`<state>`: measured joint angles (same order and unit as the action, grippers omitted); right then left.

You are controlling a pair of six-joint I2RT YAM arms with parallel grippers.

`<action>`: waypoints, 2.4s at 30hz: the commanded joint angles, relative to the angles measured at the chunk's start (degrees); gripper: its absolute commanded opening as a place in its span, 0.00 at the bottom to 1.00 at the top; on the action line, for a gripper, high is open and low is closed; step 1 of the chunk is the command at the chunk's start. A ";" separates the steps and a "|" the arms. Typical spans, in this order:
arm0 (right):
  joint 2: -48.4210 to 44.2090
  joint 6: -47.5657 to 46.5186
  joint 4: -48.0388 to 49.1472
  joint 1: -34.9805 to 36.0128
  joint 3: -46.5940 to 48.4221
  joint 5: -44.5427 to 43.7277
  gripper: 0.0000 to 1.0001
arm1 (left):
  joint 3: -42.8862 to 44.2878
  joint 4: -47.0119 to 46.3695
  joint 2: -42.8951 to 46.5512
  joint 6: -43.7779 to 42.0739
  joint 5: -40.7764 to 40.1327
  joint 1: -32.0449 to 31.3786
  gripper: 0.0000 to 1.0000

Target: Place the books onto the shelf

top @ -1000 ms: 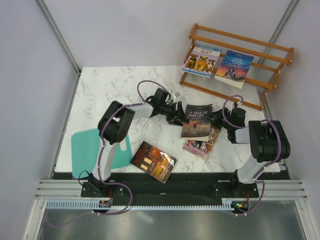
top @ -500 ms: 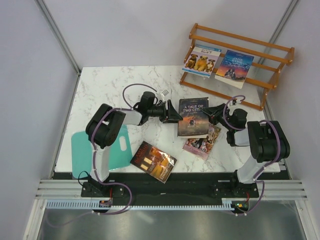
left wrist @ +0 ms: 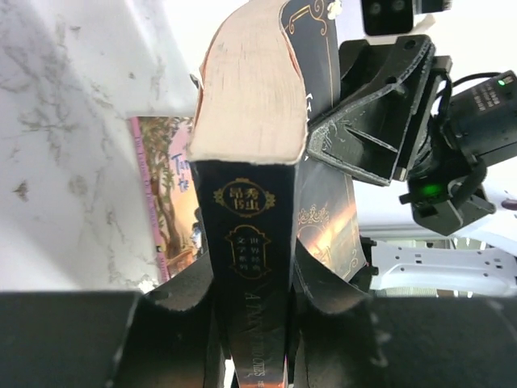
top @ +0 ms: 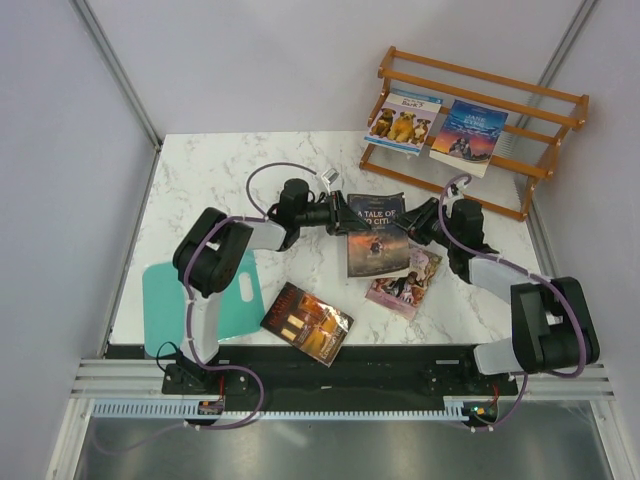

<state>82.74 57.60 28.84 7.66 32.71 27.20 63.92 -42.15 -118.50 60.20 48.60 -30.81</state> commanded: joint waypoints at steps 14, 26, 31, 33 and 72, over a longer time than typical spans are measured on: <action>-23.48 -1.79 -18.81 2.27 -6.61 -7.77 0.98 | 13.50 -2.14 6.61 5.79 1.50 -2.15 0.02; -35.89 1.98 -20.85 2.18 -11.79 -9.01 0.98 | 19.05 -6.18 5.82 12.29 1.32 -0.92 0.02; -35.37 5.76 -13.73 2.10 -14.95 -7.95 0.98 | 20.01 -8.04 4.77 14.33 1.24 -0.92 0.02; -35.37 6.73 -12.06 2.18 -15.30 -8.65 0.98 | 20.10 -7.95 4.68 14.15 1.32 -0.92 0.02; -30.18 7.44 1.14 2.10 -7.40 -1.80 0.00 | 11.41 12.88 7.13 -7.54 2.56 5.22 0.66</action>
<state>53.34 68.82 27.83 9.61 18.35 23.29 77.28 -34.15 -118.41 63.13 50.04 -29.41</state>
